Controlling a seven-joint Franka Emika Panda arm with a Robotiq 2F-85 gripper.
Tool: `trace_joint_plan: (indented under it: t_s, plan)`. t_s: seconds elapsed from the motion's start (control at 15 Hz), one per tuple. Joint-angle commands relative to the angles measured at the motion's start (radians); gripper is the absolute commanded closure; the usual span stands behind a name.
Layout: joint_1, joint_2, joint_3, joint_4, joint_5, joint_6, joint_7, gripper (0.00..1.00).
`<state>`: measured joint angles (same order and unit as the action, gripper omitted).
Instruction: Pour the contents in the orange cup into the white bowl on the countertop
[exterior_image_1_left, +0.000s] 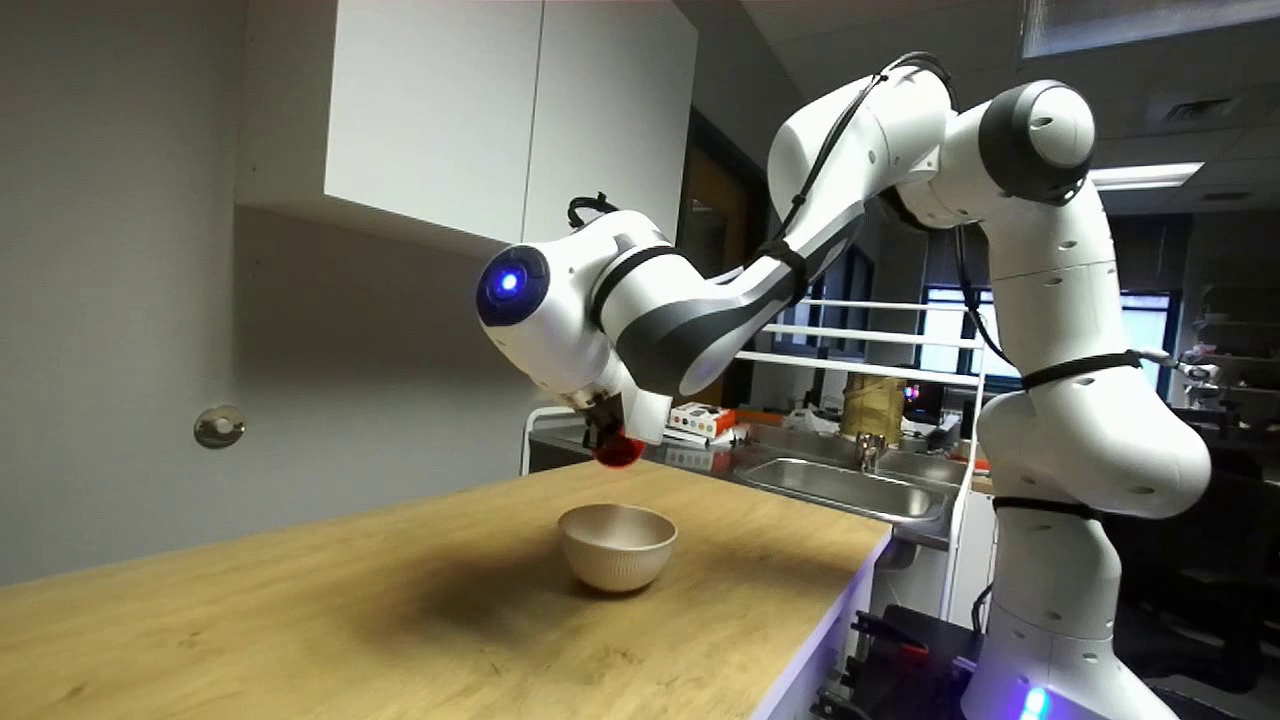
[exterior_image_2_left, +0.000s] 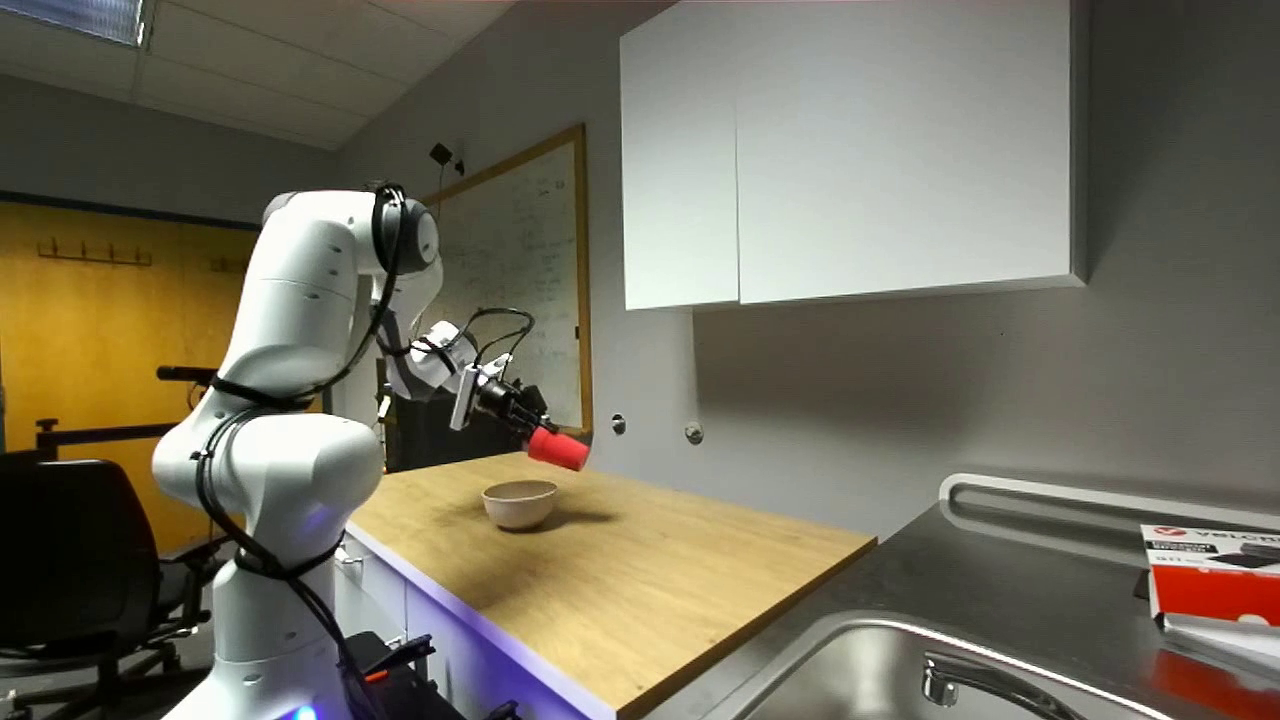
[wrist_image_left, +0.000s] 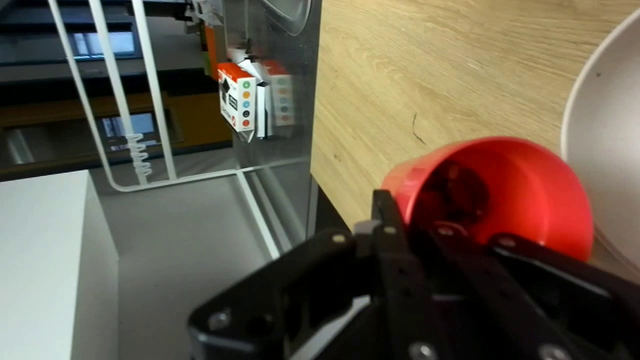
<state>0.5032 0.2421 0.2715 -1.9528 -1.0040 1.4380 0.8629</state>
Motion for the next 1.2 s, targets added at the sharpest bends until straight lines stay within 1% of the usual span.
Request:
trace_joint_plan:
  t_s: [0.0,0.27,0.53,1.13]
  plan:
    - [0.008,-0.01,0.04,-0.058,-0.071,-0.092,0.131,0.97]
    - [0.017,0.023,0.063,-0.089,-0.129,-0.201,0.257,0.97]
    - [0.027,0.075,0.081,-0.105,-0.193,-0.301,0.338,0.97]
    - [0.031,0.166,0.085,-0.11,-0.33,-0.471,0.387,0.97]
